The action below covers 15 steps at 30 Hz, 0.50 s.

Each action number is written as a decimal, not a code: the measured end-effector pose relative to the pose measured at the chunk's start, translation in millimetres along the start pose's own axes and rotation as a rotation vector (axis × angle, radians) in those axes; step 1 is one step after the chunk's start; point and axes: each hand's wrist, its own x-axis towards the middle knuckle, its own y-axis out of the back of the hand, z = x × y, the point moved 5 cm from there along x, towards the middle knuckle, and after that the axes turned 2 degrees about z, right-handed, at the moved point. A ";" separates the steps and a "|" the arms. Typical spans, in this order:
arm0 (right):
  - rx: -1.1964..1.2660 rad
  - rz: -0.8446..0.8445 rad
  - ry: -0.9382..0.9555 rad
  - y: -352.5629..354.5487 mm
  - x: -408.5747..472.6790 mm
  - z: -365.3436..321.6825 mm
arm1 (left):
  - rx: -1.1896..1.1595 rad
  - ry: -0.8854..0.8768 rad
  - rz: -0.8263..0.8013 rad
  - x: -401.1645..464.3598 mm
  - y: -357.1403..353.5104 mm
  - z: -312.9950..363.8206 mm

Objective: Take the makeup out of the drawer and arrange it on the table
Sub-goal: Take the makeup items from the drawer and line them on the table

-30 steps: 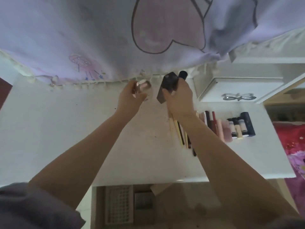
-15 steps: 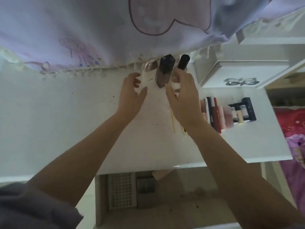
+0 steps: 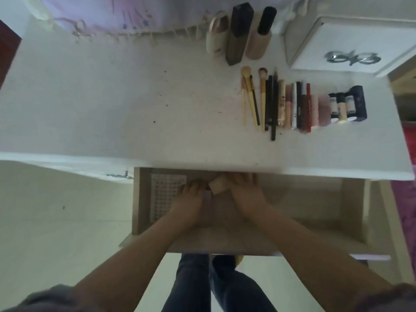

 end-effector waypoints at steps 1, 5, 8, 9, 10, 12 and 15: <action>-0.019 -0.036 -0.033 -5.1 0.9 5.1 | 0.062 -0.001 -0.010 0.2 -3.2 2.8; -0.137 -0.125 -0.132 -14.4 -9.0 20.0 | 0.165 -0.003 -0.012 -3.7 0.6 12.3; 0.073 -0.264 -0.199 -22.6 -34.6 28.8 | 0.150 0.048 -0.028 1.2 9.3 13.8; 0.152 -0.275 -0.232 -20.7 -43.7 30.9 | 0.116 0.056 -0.051 1.3 10.5 13.4; 0.216 -0.274 -0.260 -18.3 -51.4 32.1 | 0.058 0.054 -0.084 -0.1 11.0 13.1; 0.389 -0.267 -0.325 -9.0 -64.0 34.4 | -0.088 0.018 -0.165 -7.5 12.9 13.7; 0.478 -0.267 -0.304 23.2 -77.7 36.1 | -0.243 -0.051 -0.126 -27.7 36.1 15.3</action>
